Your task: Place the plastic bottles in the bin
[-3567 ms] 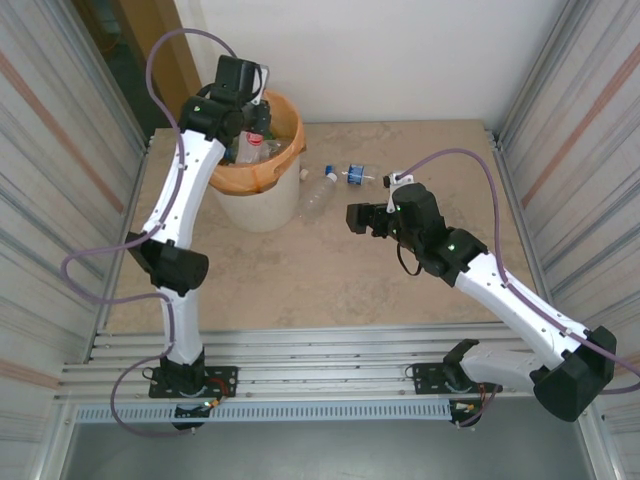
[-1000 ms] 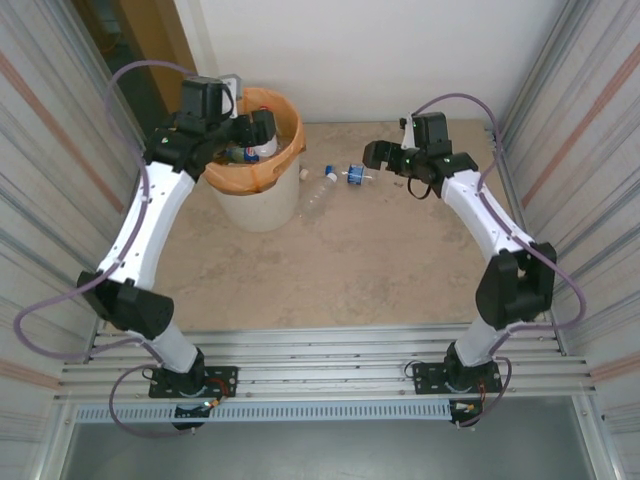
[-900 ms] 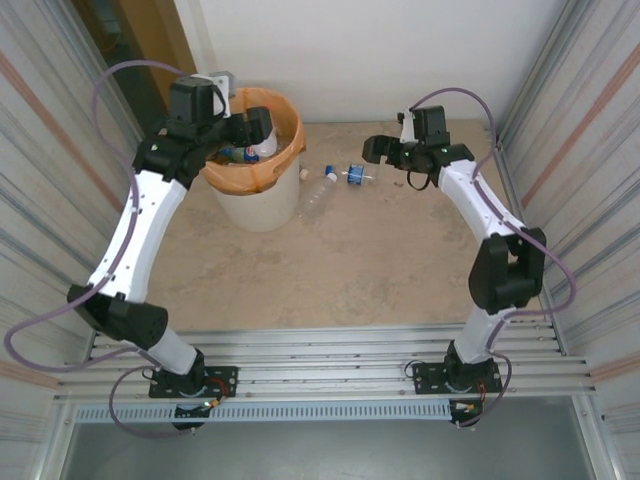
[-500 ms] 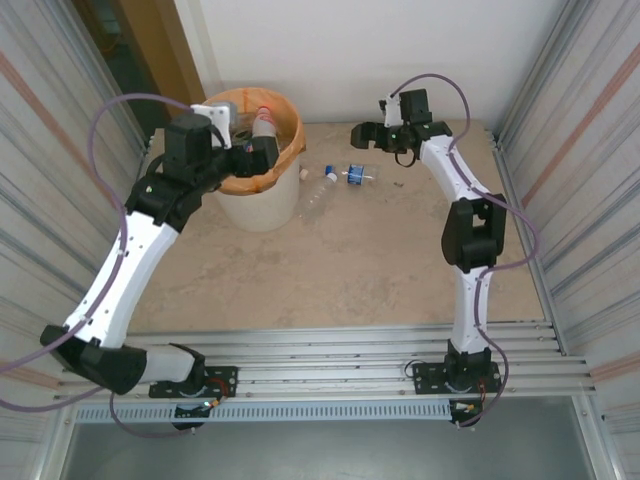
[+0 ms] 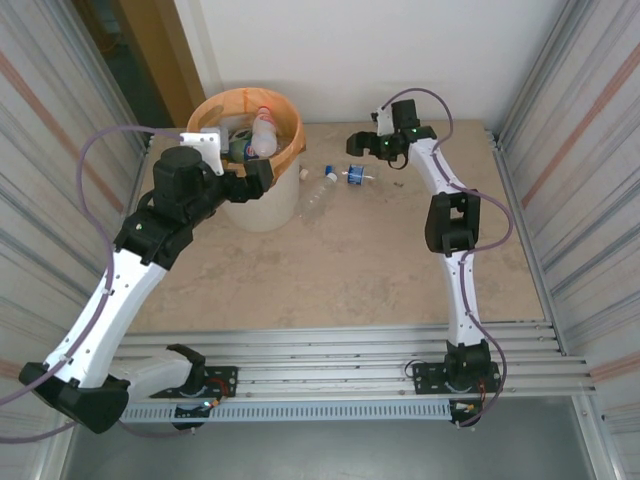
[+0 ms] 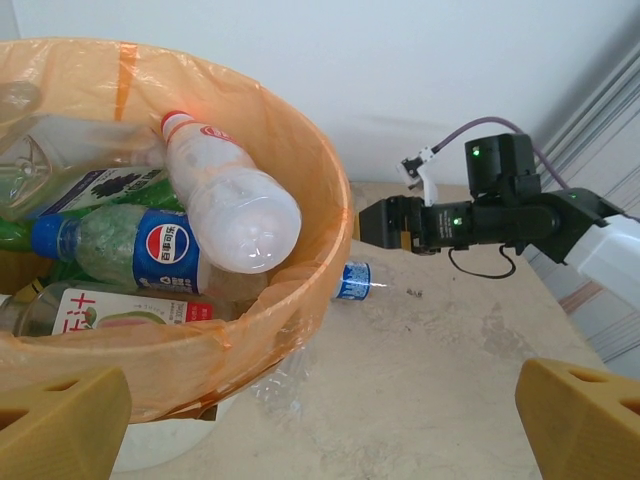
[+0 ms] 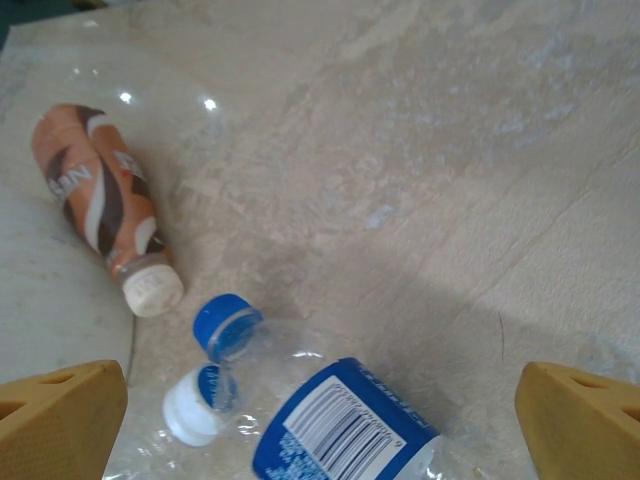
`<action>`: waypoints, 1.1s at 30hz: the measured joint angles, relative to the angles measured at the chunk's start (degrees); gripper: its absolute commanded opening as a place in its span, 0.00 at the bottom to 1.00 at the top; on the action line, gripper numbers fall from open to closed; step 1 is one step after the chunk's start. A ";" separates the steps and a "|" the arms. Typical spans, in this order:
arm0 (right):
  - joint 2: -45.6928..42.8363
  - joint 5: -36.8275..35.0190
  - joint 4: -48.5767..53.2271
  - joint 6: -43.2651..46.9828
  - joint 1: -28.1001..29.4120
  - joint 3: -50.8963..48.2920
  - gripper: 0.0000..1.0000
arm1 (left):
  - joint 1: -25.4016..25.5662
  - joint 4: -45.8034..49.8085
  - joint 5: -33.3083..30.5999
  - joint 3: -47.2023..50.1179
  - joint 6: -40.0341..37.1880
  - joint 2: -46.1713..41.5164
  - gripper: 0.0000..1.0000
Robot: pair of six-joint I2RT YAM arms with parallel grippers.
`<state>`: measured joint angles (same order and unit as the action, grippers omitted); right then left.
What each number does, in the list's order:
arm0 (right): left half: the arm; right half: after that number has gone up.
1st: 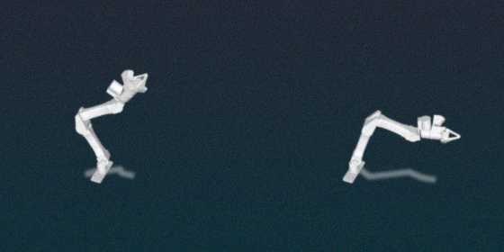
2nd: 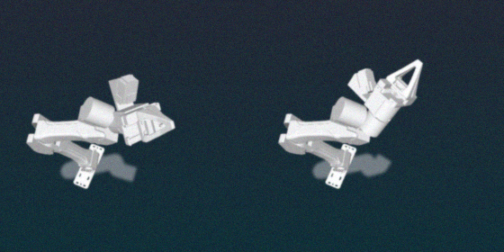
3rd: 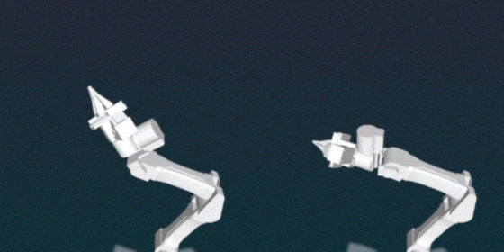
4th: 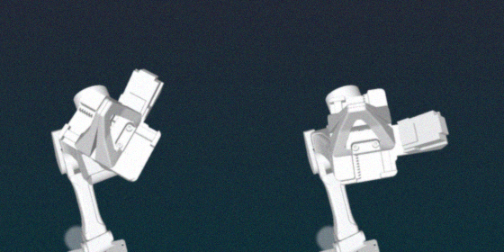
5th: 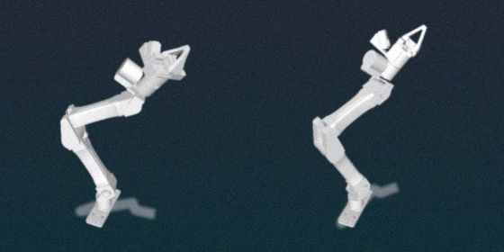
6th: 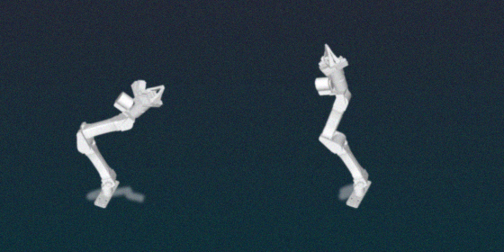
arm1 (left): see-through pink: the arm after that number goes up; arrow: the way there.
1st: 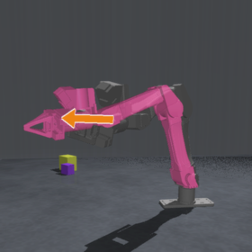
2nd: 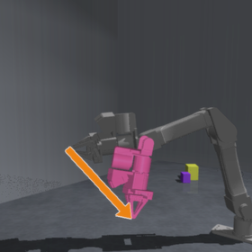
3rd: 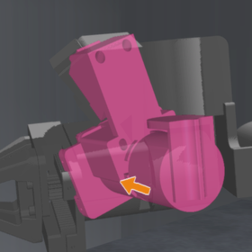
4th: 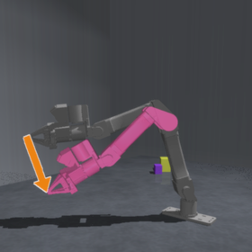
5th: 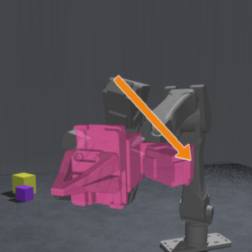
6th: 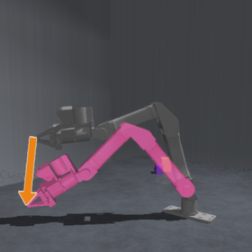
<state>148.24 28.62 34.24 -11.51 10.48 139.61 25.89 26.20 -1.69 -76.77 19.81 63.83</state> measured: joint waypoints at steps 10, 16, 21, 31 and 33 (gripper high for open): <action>1.84 1.44 3.56 0.66 0.15 0.13 0.96 | 0.02 -1.79 -0.52 1.18 0.46 -0.22 0.99; 0.98 1.20 5.27 3.17 1.20 -2.60 0.93 | 0.00 -2.43 -0.55 1.46 1.07 -0.22 0.99; -1.31 1.01 5.51 4.57 2.05 -9.05 0.90 | 0.00 -2.47 -0.52 1.49 1.27 -0.22 0.99; -3.23 -4.04 5.90 6.08 2.93 -12.31 0.83 | 0.00 -2.54 -1.38 1.88 1.53 -0.98 0.99; -3.21 -5.11 6.01 6.10 3.13 -12.31 0.79 | 0.00 -2.51 -1.40 2.25 1.68 -1.36 0.99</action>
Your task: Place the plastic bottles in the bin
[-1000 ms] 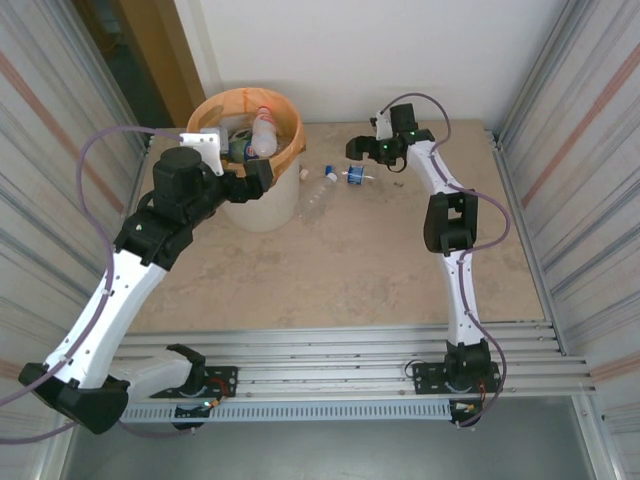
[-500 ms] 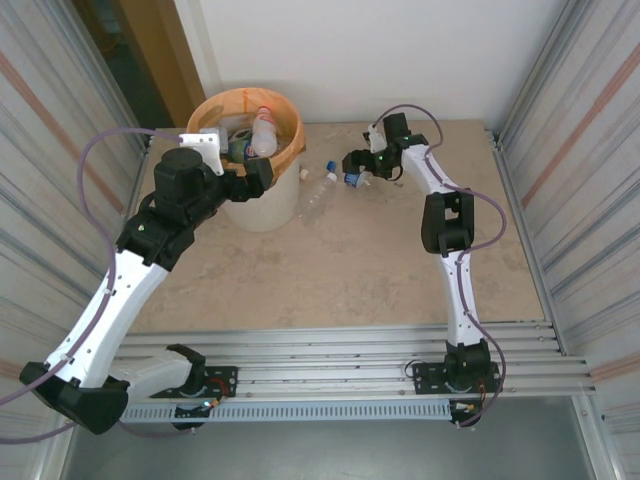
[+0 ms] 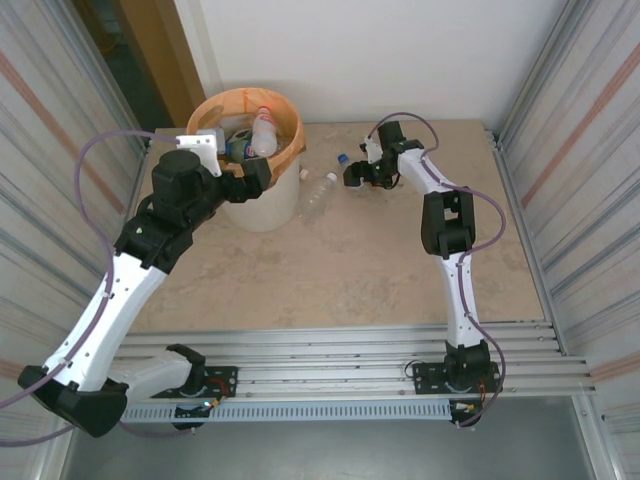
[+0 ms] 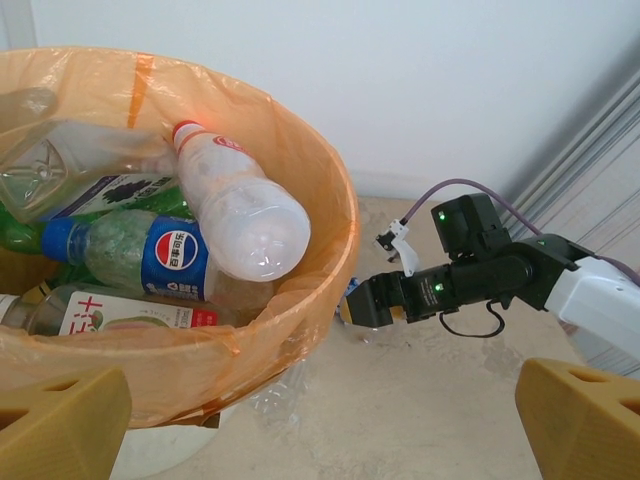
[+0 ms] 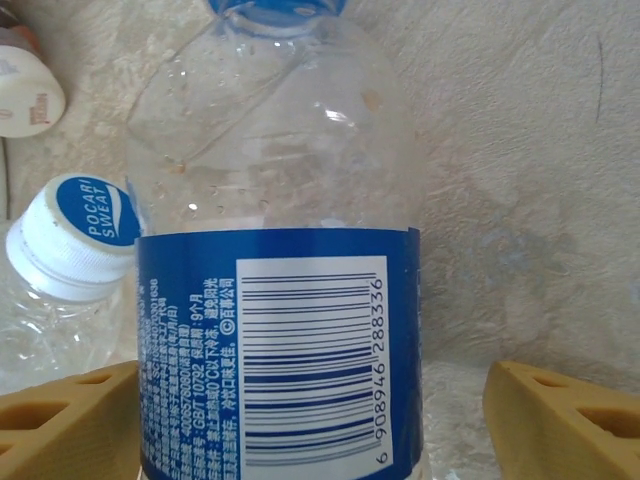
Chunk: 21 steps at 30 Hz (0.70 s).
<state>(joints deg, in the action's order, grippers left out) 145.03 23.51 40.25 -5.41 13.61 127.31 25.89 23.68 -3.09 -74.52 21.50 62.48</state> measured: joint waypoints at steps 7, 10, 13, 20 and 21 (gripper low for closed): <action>0.00 -2.36 1.03 0.28 1.20 0.02 0.64 | 0.00 0.02 -0.35 0.20 0.68 -0.17 0.99; 0.00 -2.75 1.33 0.46 1.55 0.02 0.56 | 0.00 0.02 -1.07 0.20 0.96 -0.17 0.99; -0.15 -3.04 1.38 0.61 1.77 -0.20 0.46 | 0.00 0.02 -1.49 0.20 1.22 -0.17 0.99; -10.16 -5.84 -2.14 -0.35 1.81 -14.49 0.32 | 0.00 0.04 -1.49 0.20 1.38 -0.17 0.99; -12.72 -6.08 -3.43 -0.59 1.81 -17.73 0.30 | 0.00 0.04 -1.49 0.20 1.42 -0.17 0.99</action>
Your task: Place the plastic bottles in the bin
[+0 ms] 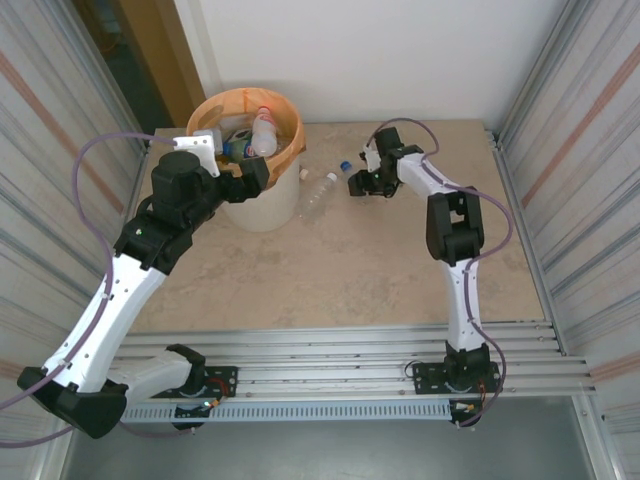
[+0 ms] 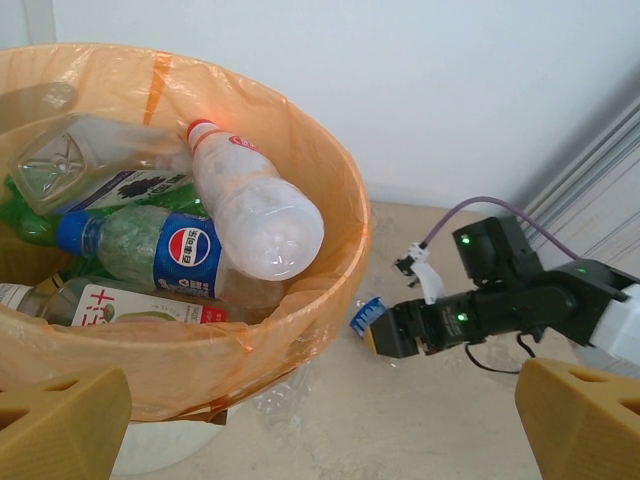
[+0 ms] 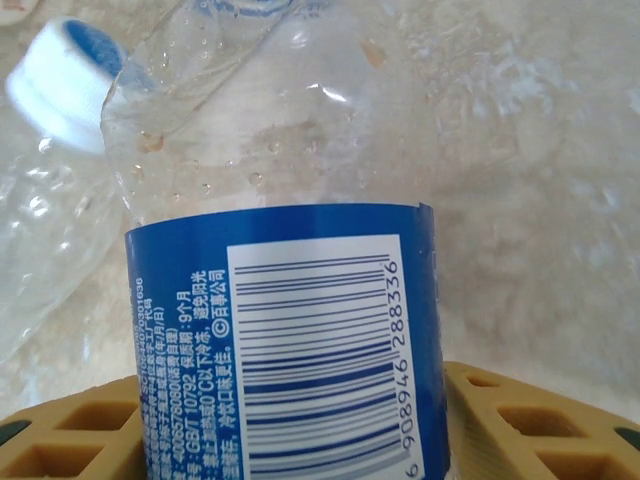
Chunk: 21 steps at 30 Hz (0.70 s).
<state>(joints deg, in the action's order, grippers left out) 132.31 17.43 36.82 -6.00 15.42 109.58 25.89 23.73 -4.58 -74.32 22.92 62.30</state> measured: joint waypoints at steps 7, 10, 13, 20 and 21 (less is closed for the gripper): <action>-19.04 -1.81 -7.82 -3.02 0.11 -18.82 0.25 | 0.83 -0.02 0.48 -0.13 0.96 0.28 0.99; -27.96 -2.58 -11.58 -4.11 0.81 -26.21 0.24 | 2.38 -0.57 0.79 -0.68 1.40 1.29 0.99; -35.91 -2.89 -14.36 -4.66 2.69 -31.69 0.24 | 3.85 -1.40 1.70 -1.77 1.46 3.17 0.98; -48.94 -3.98 -20.96 -5.42 10.29 -37.88 0.24 | 6.93 -4.00 4.07 -6.08 1.62 8.90 0.98; -50.12 -4.09 -21.75 -5.44 11.34 -38.25 0.24 | 7.15 -4.35 4.63 -6.38 1.77 9.46 0.98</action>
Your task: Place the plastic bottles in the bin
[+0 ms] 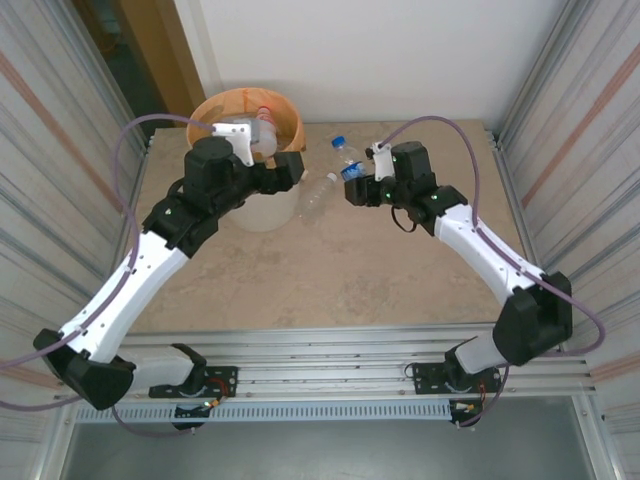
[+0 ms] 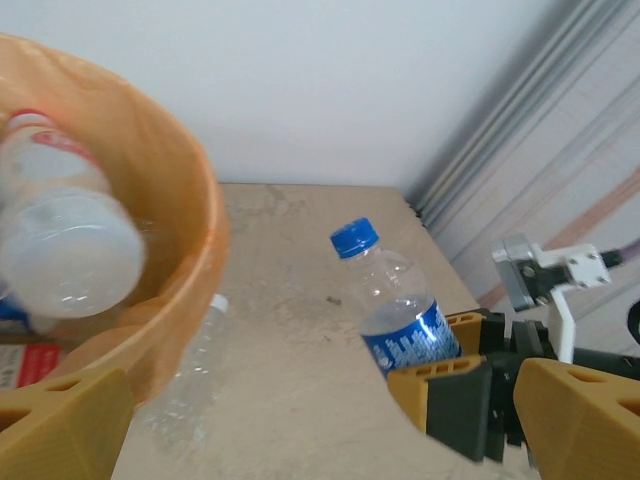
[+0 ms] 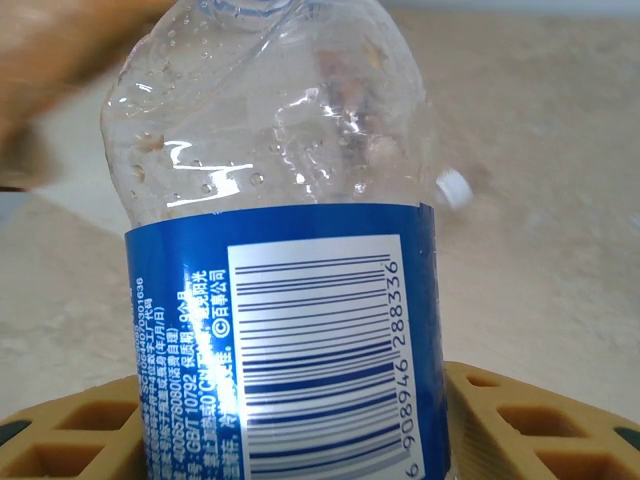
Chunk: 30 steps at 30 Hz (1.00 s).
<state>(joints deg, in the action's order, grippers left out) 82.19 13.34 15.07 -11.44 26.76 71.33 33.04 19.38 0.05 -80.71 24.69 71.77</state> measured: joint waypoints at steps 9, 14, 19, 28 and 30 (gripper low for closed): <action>-5.60 -1.16 -8.11 -0.04 8.57 -1.62 0.25 | 0.37 -2.91 4.59 -2.03 2.08 5.73 0.98; -5.60 -1.79 -11.02 -0.04 10.64 -1.62 0.25 | 0.48 -3.98 7.63 -2.03 3.72 6.45 0.98; -5.29 -1.79 -13.49 -0.04 11.98 -1.60 0.26 | 0.85 -6.08 9.40 -1.92 5.07 6.45 0.92; -3.04 -1.77 -15.56 -0.04 14.23 0.04 0.27 | 0.83 -7.39 10.86 -1.14 6.60 6.47 0.68; -2.75 -1.77 -15.91 -0.04 14.27 0.57 0.28 | 0.70 -7.67 10.84 -0.98 6.86 6.47 0.58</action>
<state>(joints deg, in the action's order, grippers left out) 79.44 11.57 -0.84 -11.49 41.04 71.90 33.74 11.70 10.90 -81.69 31.55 78.24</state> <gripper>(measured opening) 0.564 0.645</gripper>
